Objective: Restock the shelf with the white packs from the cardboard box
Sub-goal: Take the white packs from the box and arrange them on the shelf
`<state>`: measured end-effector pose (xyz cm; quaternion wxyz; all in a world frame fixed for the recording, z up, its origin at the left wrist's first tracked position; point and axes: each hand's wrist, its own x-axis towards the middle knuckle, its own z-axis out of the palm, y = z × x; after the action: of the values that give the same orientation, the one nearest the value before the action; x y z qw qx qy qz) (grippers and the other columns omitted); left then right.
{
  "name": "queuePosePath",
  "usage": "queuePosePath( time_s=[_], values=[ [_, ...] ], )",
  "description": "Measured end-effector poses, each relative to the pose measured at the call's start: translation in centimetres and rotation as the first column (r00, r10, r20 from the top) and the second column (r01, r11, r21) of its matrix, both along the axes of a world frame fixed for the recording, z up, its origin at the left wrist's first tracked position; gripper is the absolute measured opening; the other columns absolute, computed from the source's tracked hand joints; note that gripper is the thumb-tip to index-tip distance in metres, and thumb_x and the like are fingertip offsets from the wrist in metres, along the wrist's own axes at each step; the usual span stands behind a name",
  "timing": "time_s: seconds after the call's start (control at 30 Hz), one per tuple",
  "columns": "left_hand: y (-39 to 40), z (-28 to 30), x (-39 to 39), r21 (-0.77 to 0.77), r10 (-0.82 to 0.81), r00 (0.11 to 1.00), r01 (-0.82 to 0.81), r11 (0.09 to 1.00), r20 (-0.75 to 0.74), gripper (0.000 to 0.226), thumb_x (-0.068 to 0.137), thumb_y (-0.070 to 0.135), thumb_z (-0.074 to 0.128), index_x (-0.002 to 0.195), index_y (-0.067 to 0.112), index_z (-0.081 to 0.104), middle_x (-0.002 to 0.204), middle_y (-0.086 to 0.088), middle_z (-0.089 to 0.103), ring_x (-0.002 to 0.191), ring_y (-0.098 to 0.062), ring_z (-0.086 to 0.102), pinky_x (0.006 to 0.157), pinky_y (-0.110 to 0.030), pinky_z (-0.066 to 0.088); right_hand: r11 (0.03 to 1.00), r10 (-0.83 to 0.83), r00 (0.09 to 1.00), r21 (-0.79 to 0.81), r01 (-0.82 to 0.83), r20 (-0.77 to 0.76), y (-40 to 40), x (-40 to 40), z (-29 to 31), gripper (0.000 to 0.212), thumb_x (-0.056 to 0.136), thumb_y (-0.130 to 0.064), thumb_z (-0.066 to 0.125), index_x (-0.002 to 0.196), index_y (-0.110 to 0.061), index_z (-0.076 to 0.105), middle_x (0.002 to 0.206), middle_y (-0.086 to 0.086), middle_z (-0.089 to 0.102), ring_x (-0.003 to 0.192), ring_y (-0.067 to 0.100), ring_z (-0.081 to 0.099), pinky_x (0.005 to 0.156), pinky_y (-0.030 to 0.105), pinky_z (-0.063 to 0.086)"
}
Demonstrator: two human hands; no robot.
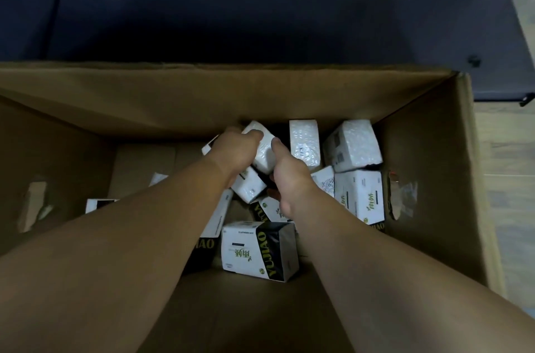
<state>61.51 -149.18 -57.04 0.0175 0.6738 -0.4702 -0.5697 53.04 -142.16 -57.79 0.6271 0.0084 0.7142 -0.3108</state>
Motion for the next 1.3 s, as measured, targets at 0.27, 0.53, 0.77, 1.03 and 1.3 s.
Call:
queuePosePath(
  time_s=[0.27, 0.53, 0.77, 1.03, 1.3],
  values=[
    [0.4, 2.4, 0.4, -0.1, -0.015, 0.999, 0.019, 0.995, 0.045, 0.064, 0.064, 0.057, 0.052, 0.112, 0.014, 0.058, 0.116, -0.003, 0.061, 0.099, -0.025, 0.061, 0.091, -0.045, 0.053, 0.994, 0.029, 0.99, -0.096, -0.043, -0.14, -0.3, -0.1, 2.3, 0.039, 0.101, -0.044, 0.042, 0.131, -0.02, 0.053, 0.105, 0.012, 0.058, 0.094, 0.027, 0.056, 0.094, 0.041, 0.046],
    [1.0, 8.6, -1.5, -0.246, -0.039, 0.993, 0.066, 0.967, 0.115, 0.088, 0.077, 0.064, 0.067, 0.139, 0.008, 0.041, 0.138, -0.008, 0.037, 0.105, -0.021, 0.05, 0.083, -0.03, 0.043, 0.962, -0.167, 0.979, -0.235, 0.136, -0.118, 0.5, -1.4, 8.4, 0.019, 0.097, -0.05, 0.046, 0.105, -0.033, 0.044, 0.082, -0.017, 0.044, 0.076, 0.006, 0.042, 0.083, 0.033, 0.033],
    [2.8, 14.6, -2.0, -0.241, -0.017, 0.998, 0.03, 0.97, 0.059, 0.108, 0.056, 0.081, 0.063, 0.139, 0.015, 0.039, 0.133, -0.006, 0.049, 0.109, -0.025, 0.055, 0.088, -0.042, 0.052, 0.896, -0.187, 0.97, -0.432, 0.103, -0.155, 0.8, -2.2, 14.9, 0.023, 0.094, -0.05, 0.05, 0.091, -0.031, 0.063, 0.096, -0.009, 0.066, 0.095, 0.01, 0.061, 0.094, 0.034, 0.044],
    [2.9, 23.6, -1.7, -0.258, 0.105, 0.987, -0.135, 0.957, -0.125, 0.091, 0.06, 0.059, 0.064, 0.136, 0.014, 0.043, 0.118, -0.011, 0.06, 0.087, -0.027, 0.069, 0.071, -0.04, 0.059, 0.836, -0.132, 0.962, -0.548, -0.02, -0.237, 2.2, -3.4, 23.8, 0.035, 0.094, -0.045, 0.054, 0.086, -0.013, 0.064, 0.085, 0.004, 0.067, 0.082, 0.021, 0.065, 0.081, 0.038, 0.052],
    [3.0, 31.6, -0.4, -0.223, 0.134, 0.924, -0.224, 0.949, -0.358, 0.036, 0.092, 0.045, 0.052, 0.097, 0.012, 0.066, 0.078, -0.011, 0.073, 0.074, -0.026, 0.069, 0.06, -0.031, 0.052, 0.848, -0.26, 0.805, -0.525, -0.074, -0.534, 2.2, -5.3, 29.6, 0.049, 0.087, -0.043, 0.055, 0.128, -0.016, 0.054, 0.122, 0.007, 0.056, 0.106, 0.028, 0.057, 0.095, 0.046, 0.049]
  ],
)
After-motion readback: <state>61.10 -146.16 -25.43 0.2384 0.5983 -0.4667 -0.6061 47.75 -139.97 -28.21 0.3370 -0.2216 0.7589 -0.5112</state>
